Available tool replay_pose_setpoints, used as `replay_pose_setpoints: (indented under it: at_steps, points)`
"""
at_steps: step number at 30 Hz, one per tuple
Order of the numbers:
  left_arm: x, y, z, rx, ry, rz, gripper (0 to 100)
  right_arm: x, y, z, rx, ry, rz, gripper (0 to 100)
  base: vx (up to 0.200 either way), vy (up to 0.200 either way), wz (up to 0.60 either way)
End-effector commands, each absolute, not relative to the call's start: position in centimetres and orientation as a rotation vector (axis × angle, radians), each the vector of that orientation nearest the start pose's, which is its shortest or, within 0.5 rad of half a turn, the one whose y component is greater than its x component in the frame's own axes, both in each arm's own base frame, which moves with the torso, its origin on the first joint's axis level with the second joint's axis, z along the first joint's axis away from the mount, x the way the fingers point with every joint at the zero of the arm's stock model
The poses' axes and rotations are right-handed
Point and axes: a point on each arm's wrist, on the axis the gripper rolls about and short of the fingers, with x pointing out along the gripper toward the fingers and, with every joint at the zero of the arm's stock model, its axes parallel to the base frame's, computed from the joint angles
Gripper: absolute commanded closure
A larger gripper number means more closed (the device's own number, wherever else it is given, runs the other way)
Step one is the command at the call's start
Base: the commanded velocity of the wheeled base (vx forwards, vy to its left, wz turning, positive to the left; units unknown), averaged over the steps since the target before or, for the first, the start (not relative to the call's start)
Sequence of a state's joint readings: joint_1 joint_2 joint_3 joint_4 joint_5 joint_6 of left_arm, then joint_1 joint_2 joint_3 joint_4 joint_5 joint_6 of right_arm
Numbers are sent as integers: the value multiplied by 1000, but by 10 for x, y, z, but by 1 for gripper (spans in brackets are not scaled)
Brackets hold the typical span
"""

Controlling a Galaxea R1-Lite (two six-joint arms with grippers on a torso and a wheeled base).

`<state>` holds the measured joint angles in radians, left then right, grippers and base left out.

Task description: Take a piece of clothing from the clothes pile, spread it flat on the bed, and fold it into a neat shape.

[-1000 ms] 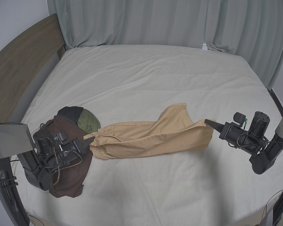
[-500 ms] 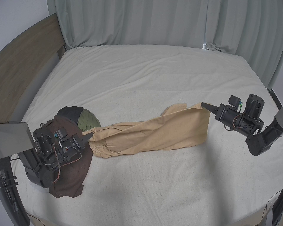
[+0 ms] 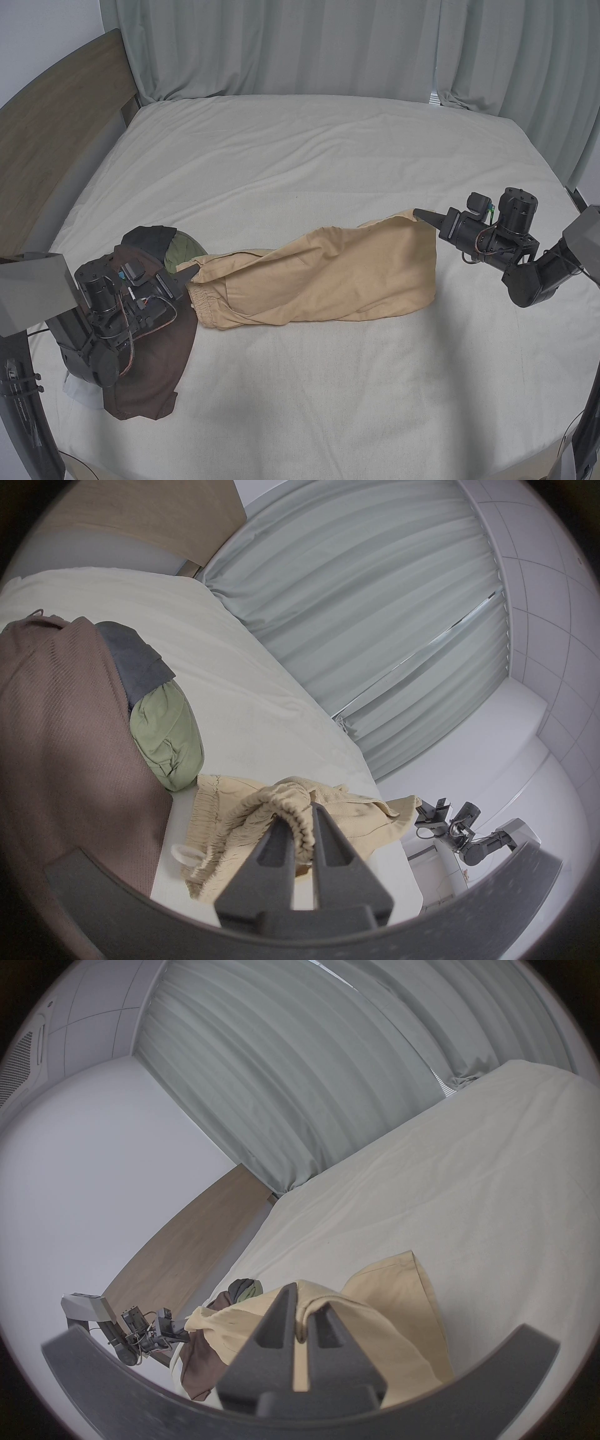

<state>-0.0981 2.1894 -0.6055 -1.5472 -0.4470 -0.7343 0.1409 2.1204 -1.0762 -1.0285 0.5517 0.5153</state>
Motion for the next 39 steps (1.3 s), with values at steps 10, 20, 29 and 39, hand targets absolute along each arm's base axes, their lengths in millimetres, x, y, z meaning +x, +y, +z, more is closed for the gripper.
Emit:
replay_pose_setpoints:
  at_steps: [10, 20, 29, 39]
  points:
    - [360, -42, 57, -730, 224, -501, 100, 422, 67, 129, 498, 191, 663, 100, 0, 0, 0]
    - [371, -40, 53, -732, 209, -498, 100, 431, 68, 128, 498, 189, 664, 100, 0, 0, 0]
    - [388, -40, 48, -737, 181, -506, 100, 450, 73, 121, 538, 208, 665, 100, 0, 0, 0]
    - [405, -42, 36, -751, 173, -513, 100, 467, 71, 105, 555, 216, 653, 100, 0, 0, 0]
